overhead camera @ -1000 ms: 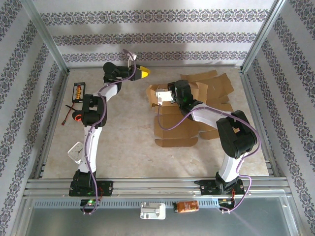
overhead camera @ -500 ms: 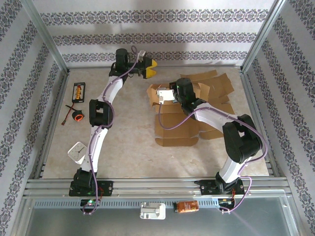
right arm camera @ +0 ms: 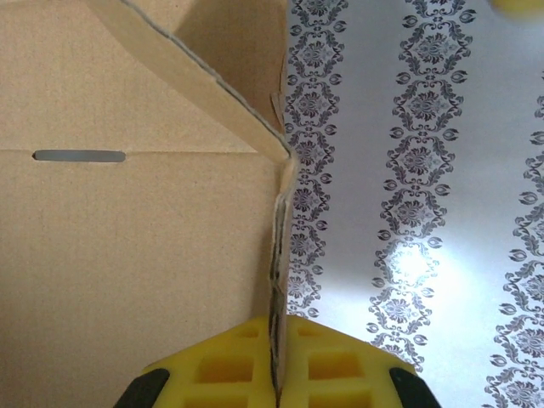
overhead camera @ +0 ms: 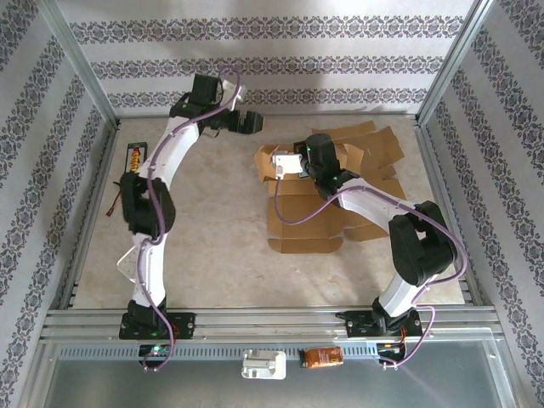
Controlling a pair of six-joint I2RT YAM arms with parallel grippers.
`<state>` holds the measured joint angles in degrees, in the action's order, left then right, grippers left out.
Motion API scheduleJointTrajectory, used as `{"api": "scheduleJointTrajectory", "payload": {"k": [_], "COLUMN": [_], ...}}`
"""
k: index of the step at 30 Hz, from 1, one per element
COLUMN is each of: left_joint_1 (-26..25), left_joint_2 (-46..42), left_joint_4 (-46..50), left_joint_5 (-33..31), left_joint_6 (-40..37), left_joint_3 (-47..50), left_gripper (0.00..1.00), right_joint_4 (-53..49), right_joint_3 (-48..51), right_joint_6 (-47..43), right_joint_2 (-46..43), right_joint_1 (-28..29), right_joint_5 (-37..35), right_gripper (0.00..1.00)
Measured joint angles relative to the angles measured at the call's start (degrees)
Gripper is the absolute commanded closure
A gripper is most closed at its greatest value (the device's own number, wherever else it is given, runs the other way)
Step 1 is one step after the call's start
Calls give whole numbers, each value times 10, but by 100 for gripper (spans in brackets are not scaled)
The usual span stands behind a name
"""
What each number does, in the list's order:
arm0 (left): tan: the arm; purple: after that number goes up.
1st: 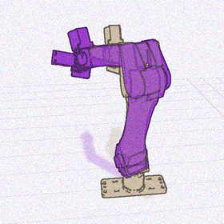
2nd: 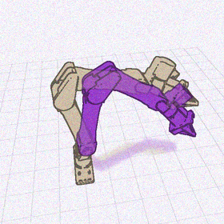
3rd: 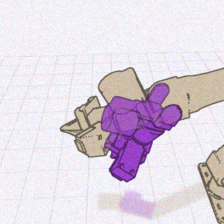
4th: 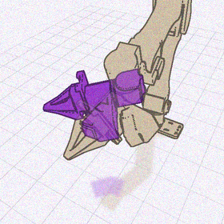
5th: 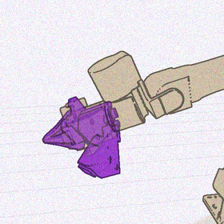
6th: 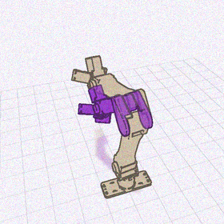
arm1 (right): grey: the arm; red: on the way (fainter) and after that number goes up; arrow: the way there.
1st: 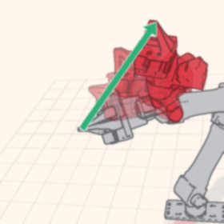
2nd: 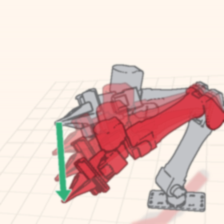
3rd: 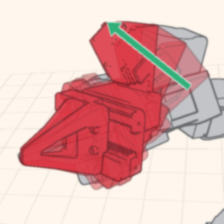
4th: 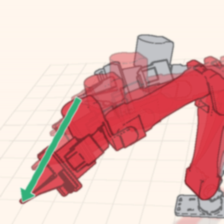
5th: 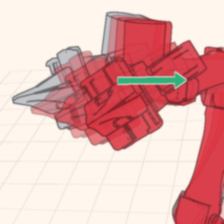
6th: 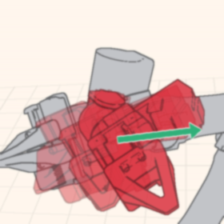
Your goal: Fold the paper box
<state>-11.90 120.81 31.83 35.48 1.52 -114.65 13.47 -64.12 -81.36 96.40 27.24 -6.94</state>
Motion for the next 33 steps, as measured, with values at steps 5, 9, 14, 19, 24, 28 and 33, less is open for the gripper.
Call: {"api": "scheduleJointTrajectory", "payload": {"k": [5, 9, 14, 19, 24, 28, 33], "left_joint_1": [16, 33, 38, 57, 56, 35, 10], "left_joint_2": [-181, -217, -155, -44, 23, 52, 99], "left_joint_4": [-180, -280, -310, -287, -134, 0, 90], "left_joint_5": [-42, -9, 113, 214, 261, 280, 291], "left_joint_6": [-4, -35, -102, -174, -336, -457, -528], "left_joint_3": [343, 428, 408, 312, 183, 101, 27], "left_gripper": [0, 6, 13, 18, 26, 31, 37], "right_joint_4": [0, 0, -1, -1, -4, -5, -5], "right_joint_3": [0, 0, 0, 0, 0, 0, 0], "right_joint_6": [0, 0, 0, 0, -1, -1, -3], "right_joint_2": [-1, -2, -1, -2, -1, -1, -1], "right_joint_1": [0, 0, 0, 0, 0, 0, 0], "right_joint_5": [0, 2, 7, 11, 11, 13, 15], "right_gripper": [98, 98, 98, 98, 98, 98, 99]}}
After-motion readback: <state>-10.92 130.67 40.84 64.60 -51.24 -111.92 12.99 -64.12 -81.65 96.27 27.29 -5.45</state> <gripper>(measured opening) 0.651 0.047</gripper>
